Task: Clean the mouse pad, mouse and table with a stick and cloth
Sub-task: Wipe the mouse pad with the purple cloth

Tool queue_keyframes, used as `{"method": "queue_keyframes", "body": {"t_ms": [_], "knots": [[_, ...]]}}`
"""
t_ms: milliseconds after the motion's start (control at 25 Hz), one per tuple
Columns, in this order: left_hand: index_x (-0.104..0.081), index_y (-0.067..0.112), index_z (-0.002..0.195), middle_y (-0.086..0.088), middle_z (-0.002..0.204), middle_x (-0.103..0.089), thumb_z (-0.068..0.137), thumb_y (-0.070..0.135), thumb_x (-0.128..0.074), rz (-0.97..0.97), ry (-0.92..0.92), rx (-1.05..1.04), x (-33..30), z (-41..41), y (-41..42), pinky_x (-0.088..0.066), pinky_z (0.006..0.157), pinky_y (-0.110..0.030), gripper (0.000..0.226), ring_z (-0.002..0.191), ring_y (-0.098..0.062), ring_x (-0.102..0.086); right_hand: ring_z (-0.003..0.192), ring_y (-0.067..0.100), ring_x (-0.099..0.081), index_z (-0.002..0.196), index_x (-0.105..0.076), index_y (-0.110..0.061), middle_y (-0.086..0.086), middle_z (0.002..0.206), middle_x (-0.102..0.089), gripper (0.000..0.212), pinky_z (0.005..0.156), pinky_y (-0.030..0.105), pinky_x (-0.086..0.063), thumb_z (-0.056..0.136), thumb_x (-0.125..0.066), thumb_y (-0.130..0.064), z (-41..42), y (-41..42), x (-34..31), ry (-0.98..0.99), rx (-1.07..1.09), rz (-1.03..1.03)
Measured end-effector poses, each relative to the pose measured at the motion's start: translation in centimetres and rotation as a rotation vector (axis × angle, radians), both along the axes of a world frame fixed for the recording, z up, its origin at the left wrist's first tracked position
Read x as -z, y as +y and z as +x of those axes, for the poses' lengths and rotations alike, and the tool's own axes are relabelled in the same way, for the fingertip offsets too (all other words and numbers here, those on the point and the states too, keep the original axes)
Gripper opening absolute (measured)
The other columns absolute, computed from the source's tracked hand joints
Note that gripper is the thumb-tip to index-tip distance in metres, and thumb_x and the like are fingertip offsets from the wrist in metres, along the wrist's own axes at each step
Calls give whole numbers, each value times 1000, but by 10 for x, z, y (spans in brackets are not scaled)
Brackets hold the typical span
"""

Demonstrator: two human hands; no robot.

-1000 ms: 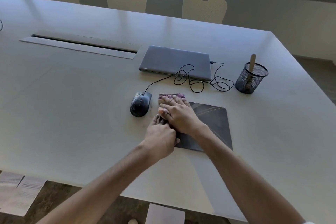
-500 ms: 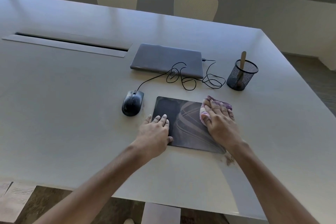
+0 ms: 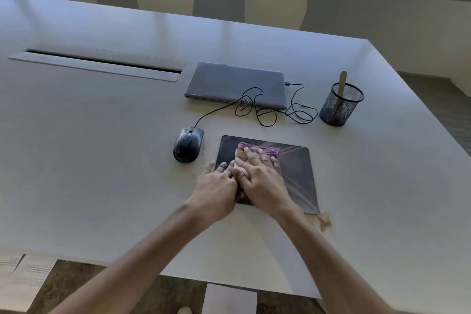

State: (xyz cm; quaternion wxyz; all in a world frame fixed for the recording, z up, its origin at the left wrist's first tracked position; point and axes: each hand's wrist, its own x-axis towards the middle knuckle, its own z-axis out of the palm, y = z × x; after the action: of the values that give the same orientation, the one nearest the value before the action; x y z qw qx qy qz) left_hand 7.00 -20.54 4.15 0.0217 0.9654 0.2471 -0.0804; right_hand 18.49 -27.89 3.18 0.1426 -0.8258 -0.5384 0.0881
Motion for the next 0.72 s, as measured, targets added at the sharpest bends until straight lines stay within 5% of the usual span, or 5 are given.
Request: {"method": "queue_keyframes", "body": {"t_ms": [240, 440, 600, 720], "knots": [[-14, 13, 153, -2, 162, -6, 100, 48, -27, 11, 48, -16, 1, 0, 3, 1, 118, -40, 65, 148, -17, -10, 150, 16, -15, 145, -40, -41, -11, 162, -20, 50, 120, 37, -8, 97, -42, -53, 74, -46, 1, -199, 54, -51], [-24, 11, 150, -5, 160, -17, 99, 49, -34, 47, 104, 26, -10, 6, 4, -4, 118, -42, 64, 145, -20, -23, 144, 19, -32, 136, -57, -30, -4, 155, -38, 41, 116, 35, -25, 97, -53, -41, 108, -57, -8, -117, 190, 34], [-58, 15, 122, -4, 132, -56, 95, 44, -43, 61, 38, 50, -24, 17, 12, -11, 115, -45, 43, 117, -22, -56, 123, 19, -58, 118, -71, -28, -5, 133, -63, 26, 98, 33, -46, 98, -53, -32, 95, -56, -30, 112, 267, 309], [-51, 18, 132, -2, 141, -49, 96, 37, -46, 15, -61, 38, -30, 33, 30, -12, 115, -50, 41, 127, -21, -48, 107, 14, -66, 114, -70, -32, -11, 120, -69, 30, 88, 31, -52, 96, -48, -42, 57, -57, -47, 221, 192, 386]]}}
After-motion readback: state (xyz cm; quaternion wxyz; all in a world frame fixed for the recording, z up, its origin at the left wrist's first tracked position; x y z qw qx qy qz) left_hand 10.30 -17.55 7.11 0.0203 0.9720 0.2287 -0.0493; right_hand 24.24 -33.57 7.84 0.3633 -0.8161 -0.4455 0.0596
